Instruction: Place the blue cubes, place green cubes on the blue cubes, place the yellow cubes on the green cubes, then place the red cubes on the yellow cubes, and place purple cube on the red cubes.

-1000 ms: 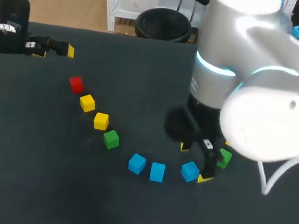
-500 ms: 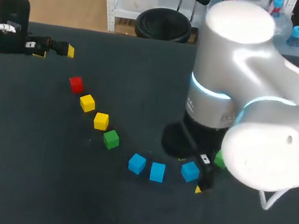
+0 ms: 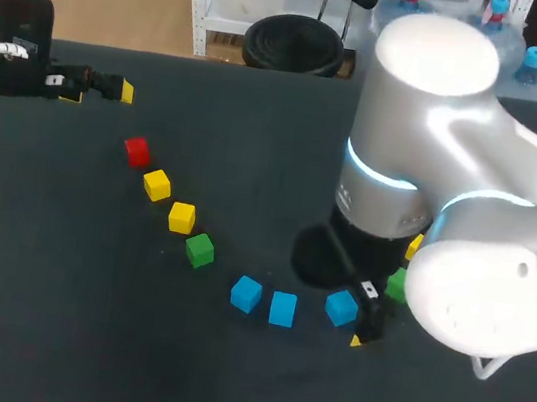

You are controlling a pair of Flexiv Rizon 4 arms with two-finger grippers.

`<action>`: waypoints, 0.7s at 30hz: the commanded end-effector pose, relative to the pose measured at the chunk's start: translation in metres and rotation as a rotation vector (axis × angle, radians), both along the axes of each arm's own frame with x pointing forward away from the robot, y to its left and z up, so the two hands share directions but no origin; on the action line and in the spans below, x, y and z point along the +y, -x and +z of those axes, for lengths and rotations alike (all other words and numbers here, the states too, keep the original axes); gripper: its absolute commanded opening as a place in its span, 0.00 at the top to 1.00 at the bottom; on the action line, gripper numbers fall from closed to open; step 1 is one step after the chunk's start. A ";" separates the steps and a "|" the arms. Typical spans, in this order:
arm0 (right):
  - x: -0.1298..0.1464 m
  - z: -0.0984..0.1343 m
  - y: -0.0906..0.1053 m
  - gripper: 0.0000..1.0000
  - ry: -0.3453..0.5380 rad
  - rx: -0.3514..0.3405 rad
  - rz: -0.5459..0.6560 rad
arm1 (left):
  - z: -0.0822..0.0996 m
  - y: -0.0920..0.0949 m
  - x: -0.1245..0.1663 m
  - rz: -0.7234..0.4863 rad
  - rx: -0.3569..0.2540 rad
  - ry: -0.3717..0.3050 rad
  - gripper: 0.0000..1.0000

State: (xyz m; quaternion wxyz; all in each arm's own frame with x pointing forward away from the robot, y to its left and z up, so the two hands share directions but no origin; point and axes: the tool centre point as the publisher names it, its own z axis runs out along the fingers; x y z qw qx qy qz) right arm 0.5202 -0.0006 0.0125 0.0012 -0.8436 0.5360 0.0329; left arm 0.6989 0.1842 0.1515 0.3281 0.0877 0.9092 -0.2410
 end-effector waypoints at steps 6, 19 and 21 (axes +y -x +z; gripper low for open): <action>-0.001 -0.013 -0.009 0.00 0.007 -0.005 -0.013 | -0.001 0.000 0.001 -0.003 -0.004 0.005 0.00; 0.000 -0.015 -0.014 1.00 0.022 -0.014 -0.027 | -0.001 0.000 0.001 -0.003 -0.004 0.005 0.00; 0.000 -0.014 -0.014 1.00 0.019 -0.004 -0.049 | -0.001 0.000 0.001 -0.003 -0.004 0.005 0.00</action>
